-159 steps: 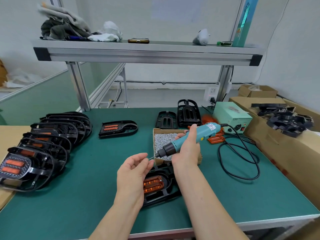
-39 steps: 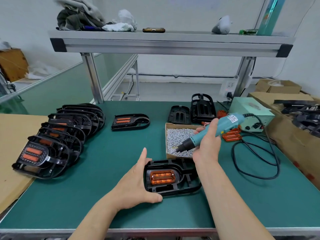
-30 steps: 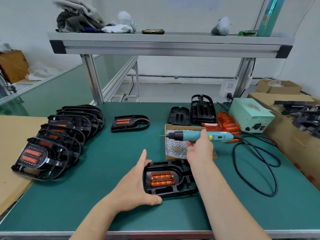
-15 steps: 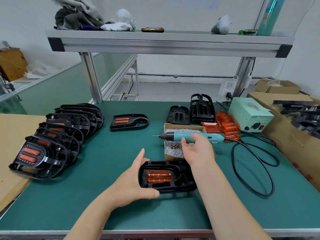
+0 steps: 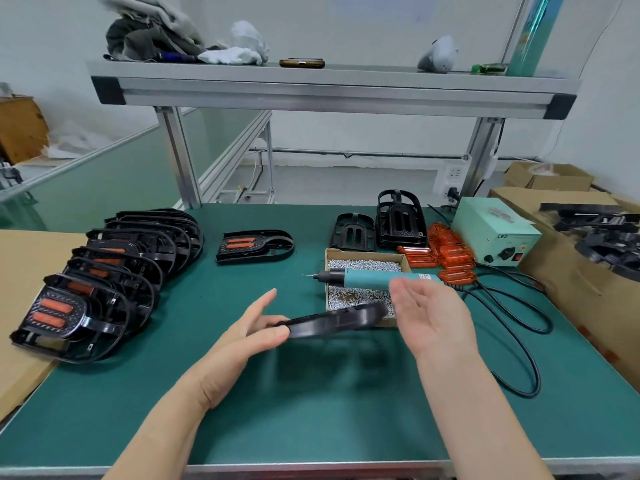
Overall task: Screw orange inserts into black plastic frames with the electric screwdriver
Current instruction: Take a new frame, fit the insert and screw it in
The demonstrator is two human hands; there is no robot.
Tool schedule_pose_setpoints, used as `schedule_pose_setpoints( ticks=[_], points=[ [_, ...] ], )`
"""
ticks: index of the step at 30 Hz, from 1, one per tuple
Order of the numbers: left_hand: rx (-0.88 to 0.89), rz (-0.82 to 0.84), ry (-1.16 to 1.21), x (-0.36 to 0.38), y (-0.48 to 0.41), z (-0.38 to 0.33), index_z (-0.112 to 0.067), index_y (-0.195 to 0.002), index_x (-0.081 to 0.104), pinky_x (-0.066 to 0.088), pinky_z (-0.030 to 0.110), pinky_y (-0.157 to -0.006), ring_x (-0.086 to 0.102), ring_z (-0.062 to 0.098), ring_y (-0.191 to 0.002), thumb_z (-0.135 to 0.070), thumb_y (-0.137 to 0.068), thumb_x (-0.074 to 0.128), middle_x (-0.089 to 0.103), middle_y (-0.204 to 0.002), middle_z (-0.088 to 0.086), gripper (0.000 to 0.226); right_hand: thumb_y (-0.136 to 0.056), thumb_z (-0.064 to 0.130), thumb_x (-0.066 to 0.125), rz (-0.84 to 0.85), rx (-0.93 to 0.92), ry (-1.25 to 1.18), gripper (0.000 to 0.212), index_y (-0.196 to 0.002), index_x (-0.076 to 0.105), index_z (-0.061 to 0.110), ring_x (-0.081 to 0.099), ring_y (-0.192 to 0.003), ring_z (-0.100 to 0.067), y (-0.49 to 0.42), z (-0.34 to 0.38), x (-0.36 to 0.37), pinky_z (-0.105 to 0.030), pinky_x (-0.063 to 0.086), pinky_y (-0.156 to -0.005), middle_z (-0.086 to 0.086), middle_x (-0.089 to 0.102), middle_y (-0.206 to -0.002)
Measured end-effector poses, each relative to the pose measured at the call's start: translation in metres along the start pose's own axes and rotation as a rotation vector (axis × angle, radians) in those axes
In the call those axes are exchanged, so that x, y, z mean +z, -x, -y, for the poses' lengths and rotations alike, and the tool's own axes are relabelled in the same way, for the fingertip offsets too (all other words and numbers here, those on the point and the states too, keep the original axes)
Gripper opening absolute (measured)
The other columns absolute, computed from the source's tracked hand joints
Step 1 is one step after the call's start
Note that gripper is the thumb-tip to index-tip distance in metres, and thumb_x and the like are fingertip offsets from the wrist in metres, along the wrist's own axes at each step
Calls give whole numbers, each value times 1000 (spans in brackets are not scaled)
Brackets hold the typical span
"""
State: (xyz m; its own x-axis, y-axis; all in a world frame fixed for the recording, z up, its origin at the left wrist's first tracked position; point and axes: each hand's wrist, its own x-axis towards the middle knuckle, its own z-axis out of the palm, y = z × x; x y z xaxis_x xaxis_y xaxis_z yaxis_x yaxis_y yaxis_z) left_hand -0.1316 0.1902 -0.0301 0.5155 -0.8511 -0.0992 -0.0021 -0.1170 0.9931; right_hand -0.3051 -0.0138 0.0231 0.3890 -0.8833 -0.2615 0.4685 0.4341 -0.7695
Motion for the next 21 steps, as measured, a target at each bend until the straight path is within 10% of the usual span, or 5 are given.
schedule_pose_setpoints(
  ticks=[8,12,16,21],
  points=[
    [-9,-59,253,-13,-10,-2,-26,-145,43,37,42,-109,66,34,-114,-51,-67,71,68,-128,5,86,-87,-9,59,506,-426,810,60,-107,73,46,52,-78,1,7,-3,13,-10,45,-70,9,58,-98],
    [-39,-93,343,-17,-14,-7,-24,-140,52,43,48,-104,65,41,-113,-57,-62,78,66,-127,20,88,-91,11,70,606,-565,862,28,-105,74,35,54,-72,-7,-2,0,23,-19,48,-70,17,66,-85],
    [1,-115,348,-18,-18,-8,-26,-143,49,42,47,-106,63,33,-120,-79,-80,44,65,-129,18,83,-91,18,74,464,-762,901,12,-100,75,25,60,-71,-2,-14,-8,37,-13,48,-70,15,70,-84],
    [57,-395,190,-9,-26,-2,-22,-134,57,46,37,-105,68,14,-109,-76,-78,42,71,-118,5,79,-93,29,71,307,-599,811,11,-92,74,19,58,-67,-6,-40,-15,62,-30,51,-69,11,67,-73]
  ],
)
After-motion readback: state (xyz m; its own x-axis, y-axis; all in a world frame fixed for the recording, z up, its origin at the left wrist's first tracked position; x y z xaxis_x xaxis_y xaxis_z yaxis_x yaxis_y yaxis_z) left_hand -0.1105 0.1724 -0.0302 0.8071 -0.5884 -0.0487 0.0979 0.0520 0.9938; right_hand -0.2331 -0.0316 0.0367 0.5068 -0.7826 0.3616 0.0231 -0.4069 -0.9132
